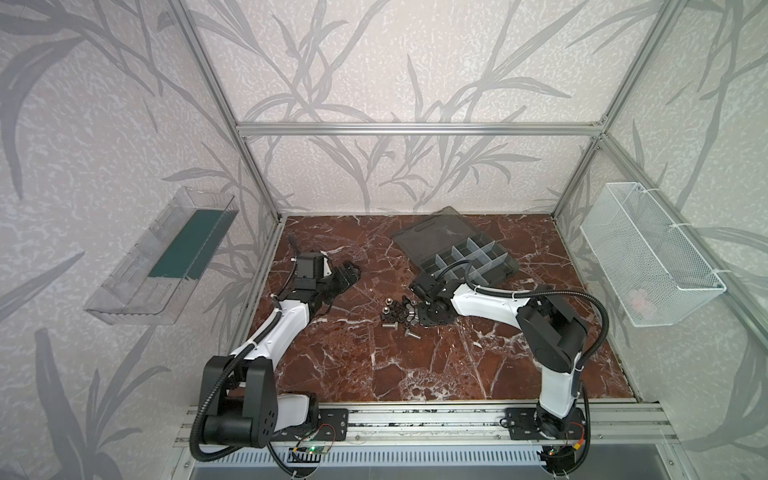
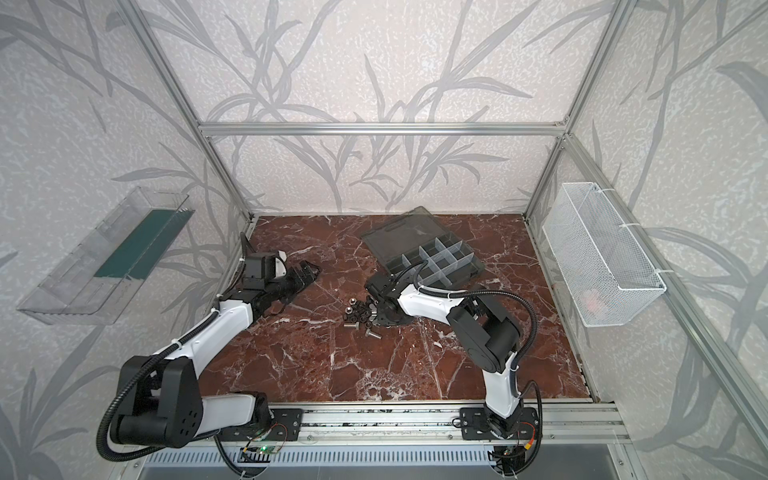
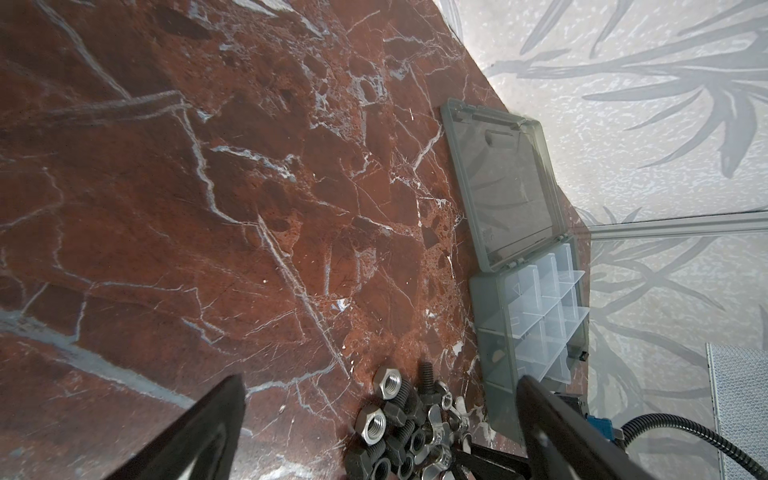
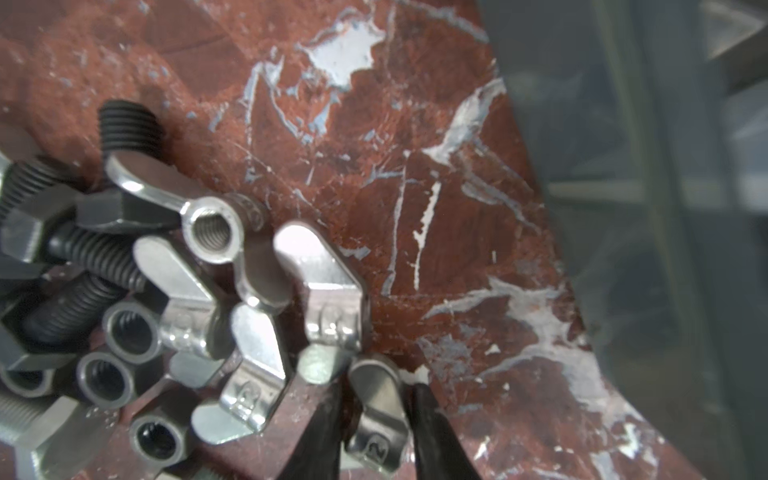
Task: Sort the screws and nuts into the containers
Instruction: 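Return the right gripper to the pile and grasp another silver wing nut, then carry the second wing nut into the organizer compartment and release it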
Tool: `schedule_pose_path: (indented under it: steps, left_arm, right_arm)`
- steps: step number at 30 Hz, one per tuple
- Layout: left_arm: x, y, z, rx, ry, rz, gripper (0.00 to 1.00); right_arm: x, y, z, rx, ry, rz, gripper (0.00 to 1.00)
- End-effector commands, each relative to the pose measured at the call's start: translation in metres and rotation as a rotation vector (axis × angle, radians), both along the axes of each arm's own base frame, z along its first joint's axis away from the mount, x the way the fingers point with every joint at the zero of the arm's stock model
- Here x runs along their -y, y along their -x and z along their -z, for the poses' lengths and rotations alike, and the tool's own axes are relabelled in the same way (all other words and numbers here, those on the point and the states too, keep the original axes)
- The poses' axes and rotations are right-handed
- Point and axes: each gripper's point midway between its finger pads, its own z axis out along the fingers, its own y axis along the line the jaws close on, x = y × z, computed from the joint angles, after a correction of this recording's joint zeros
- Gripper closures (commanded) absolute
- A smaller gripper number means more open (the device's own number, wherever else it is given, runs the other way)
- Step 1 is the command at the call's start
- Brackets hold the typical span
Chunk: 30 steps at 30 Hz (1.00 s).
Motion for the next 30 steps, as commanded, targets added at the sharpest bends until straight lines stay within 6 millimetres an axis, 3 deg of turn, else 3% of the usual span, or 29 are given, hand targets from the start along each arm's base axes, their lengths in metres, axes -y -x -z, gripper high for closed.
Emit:
schedule_pose_path:
  steps: [1,6,9,12,16,22,27,30]
  left_arm:
    - [0.000,0.004,0.004,-0.008,-0.010,0.001,0.01]
    - [0.000,0.005,0.005,-0.010,-0.008,0.000,0.00]
    - [-0.001,0.005,0.003,-0.005,-0.011,0.000,0.01]
    - [-0.001,0.005,0.002,-0.004,-0.014,-0.002,0.00]
    - [-0.001,0.005,0.003,-0.007,-0.013,-0.002,0.01]
    - [-0.001,0.006,0.003,-0.007,-0.006,-0.005,0.01]
    - [-0.001,0.005,0.000,0.004,-0.006,-0.004,0.01]
    - [0.001,0.004,-0.002,0.006,0.000,0.004,0.00]
  right_arm:
    - [0.013,0.014,0.013,-0.051,0.068,-0.016,0.71]
    - [0.017,0.017,0.016,-0.059,0.089,-0.050,0.79]
    - [0.015,0.016,0.014,-0.056,0.112,-0.142,0.90]
    - [0.012,0.013,0.005,-0.054,0.135,-0.236,1.00]
    - [0.003,0.012,-0.015,-0.047,0.127,-0.379,1.00]
    - [-0.004,-0.004,-0.067,0.002,0.058,-0.501,1.00]
    - [0.009,-0.044,-0.118,0.100,-0.008,-0.505,1.00]
    - [0.023,-0.073,-0.138,0.145,-0.008,-0.485,1.00]
